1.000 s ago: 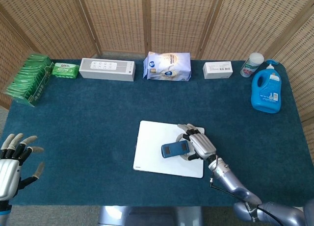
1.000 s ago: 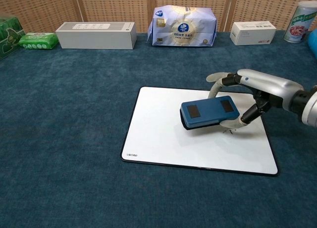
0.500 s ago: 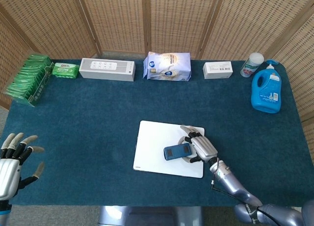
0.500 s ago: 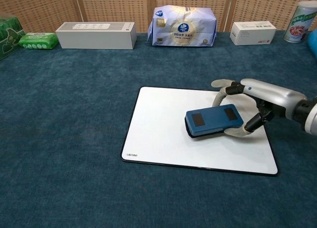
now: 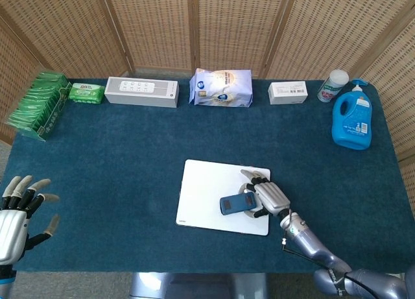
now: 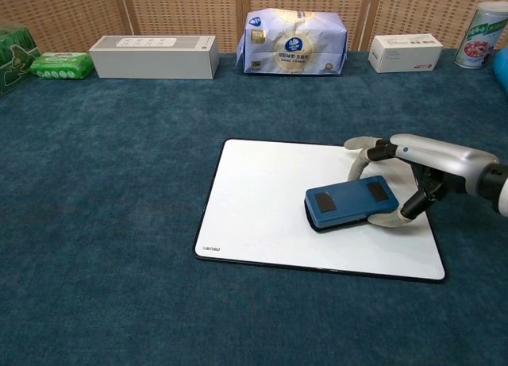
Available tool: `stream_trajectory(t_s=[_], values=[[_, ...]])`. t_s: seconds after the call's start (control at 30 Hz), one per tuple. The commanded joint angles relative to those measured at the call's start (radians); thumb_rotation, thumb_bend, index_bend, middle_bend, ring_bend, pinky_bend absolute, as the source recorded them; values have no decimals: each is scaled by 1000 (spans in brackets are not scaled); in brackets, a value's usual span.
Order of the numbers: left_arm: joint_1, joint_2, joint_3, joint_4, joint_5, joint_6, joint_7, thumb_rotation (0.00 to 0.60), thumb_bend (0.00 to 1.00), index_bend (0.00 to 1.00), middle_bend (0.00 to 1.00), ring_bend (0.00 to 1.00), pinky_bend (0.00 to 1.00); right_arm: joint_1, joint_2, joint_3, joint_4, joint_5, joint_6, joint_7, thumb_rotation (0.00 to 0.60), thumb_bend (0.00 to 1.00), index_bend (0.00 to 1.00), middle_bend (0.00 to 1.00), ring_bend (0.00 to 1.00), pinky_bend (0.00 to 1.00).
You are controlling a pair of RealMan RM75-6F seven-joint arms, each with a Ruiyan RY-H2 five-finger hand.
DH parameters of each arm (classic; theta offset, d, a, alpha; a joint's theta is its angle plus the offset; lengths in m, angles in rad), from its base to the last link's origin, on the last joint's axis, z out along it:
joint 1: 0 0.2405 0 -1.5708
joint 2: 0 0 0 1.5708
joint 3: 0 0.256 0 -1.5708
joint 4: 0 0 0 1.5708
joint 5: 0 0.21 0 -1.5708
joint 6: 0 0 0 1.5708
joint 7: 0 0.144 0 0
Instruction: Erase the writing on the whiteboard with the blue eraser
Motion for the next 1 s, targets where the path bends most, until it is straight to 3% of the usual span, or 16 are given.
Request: stream_trajectory(t_s=[0.03, 0.33, 0.77, 1.0], values=[[1, -1, 1, 2, -2, -1, 0, 600, 417, 401, 236, 107, 0, 8, 15, -5, -8, 5, -22, -9, 594, 324, 460, 0, 0, 0], [-3, -4, -4, 1, 1, -2, -1, 600, 417, 401, 236, 107, 0, 23, 47, 5, -44, 13, -36, -28, 528, 340, 259, 0, 0, 0], [2, -3, 0, 7, 2, 4, -8, 600, 417, 404, 236, 106, 0, 24, 62, 0, -66, 44, -54, -53, 528, 343, 252, 0, 0, 0], [6, -2, 2, 7, 4, 9, -10, 600, 417, 405, 236, 107, 0, 25, 59, 3, -61, 39, -49, -41, 546, 345, 347, 0, 0, 0]])
